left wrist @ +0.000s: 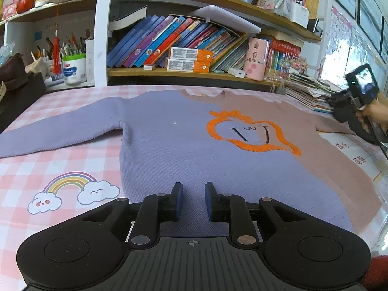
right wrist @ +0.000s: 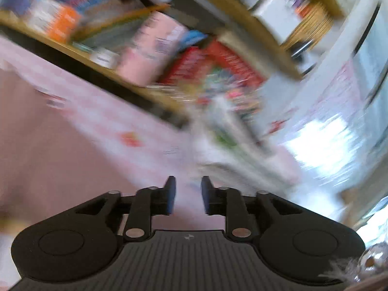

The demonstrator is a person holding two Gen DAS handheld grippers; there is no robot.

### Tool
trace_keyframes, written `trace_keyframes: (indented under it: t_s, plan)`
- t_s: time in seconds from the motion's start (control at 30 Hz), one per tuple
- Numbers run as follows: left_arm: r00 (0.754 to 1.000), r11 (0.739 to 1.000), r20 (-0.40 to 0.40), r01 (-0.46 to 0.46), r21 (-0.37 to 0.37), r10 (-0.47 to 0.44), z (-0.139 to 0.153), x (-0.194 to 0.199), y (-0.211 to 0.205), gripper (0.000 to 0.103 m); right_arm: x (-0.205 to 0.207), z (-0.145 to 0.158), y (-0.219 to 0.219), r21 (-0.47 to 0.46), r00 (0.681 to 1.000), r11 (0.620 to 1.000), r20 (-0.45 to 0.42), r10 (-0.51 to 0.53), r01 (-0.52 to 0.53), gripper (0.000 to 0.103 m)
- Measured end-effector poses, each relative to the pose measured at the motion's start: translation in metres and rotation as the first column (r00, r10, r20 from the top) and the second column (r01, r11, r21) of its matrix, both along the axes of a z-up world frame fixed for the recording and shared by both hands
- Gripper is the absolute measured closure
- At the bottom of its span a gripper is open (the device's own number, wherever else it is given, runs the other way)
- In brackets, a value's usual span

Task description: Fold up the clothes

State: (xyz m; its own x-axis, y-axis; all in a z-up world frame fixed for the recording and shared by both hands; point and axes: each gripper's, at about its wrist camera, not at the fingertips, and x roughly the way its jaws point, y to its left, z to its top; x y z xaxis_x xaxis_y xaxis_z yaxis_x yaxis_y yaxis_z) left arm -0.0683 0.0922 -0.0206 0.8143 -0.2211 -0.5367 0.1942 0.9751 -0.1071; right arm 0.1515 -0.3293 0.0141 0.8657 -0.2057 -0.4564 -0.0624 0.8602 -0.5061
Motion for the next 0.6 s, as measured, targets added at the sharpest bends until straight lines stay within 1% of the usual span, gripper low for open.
trace_keyframes:
  t_s: [0.03,0.07,0.1,0.13,0.17,0.27,0.33,0.37,0.43,0.5,0.6]
  plan:
    - [1.000,1.000,0.004,-0.001,0.001,0.001,0.002,-0.001,0.000,0.077,-0.014,0.002,0.002,0.084,0.999,0.996,-0.030,0.039,-0.037,0.078]
    - [1.000,1.000,0.018,-0.005,0.005,0.005,0.005,-0.004,0.002,0.076,-0.028,0.004,0.003,0.169,0.995,0.983,-0.056,0.081,-0.070,0.075]
    - [0.999,1.000,0.037,-0.013,0.010,0.013,0.009,-0.007,0.003,0.075,-0.043,0.006,0.003,0.237,0.992,0.967,-0.065,0.109,-0.090,0.072]
    - [0.998,1.000,0.053,-0.022,0.013,0.021,0.012,-0.010,0.005,0.073,-0.057,0.007,0.003,0.303,0.988,0.947,-0.072,0.137,-0.109,0.065]
    - [0.997,0.999,0.066,-0.032,0.013,0.032,0.016,-0.012,0.008,0.072,-0.077,0.008,0.003,0.377,0.984,0.918,-0.073,0.160,-0.121,0.060]
    - [0.994,0.997,0.087,-0.073,0.003,0.072,0.023,-0.018,0.017,0.064,-0.123,0.005,0.001,0.503,0.972,0.850,-0.076,0.225,-0.157,0.052]
    - [0.991,0.995,0.090,-0.095,-0.013,0.095,0.025,-0.021,0.022,0.049,-0.152,-0.001,0.008,0.530,0.961,0.829,-0.087,0.262,-0.178,0.050]
    - [0.992,0.995,0.085,-0.095,-0.025,0.097,0.025,-0.022,0.023,0.046,-0.165,-0.004,0.011,0.532,0.959,0.827,-0.090,0.269,-0.182,0.045]
    - [0.993,0.996,0.077,-0.092,-0.023,0.093,0.024,-0.025,0.022,0.035,-0.186,-0.010,0.019,0.533,0.955,0.825,-0.096,0.279,-0.188,0.043]
    - [0.994,0.996,0.069,-0.088,-0.011,0.089,0.023,-0.027,0.018,0.033,-0.195,-0.014,0.024,0.538,0.955,0.823,-0.104,0.279,-0.182,0.043]
    - [0.995,0.996,0.052,-0.087,0.001,0.087,0.020,-0.029,0.014,0.032,-0.198,-0.018,0.023,0.562,0.954,0.811,-0.120,0.274,-0.163,0.043]
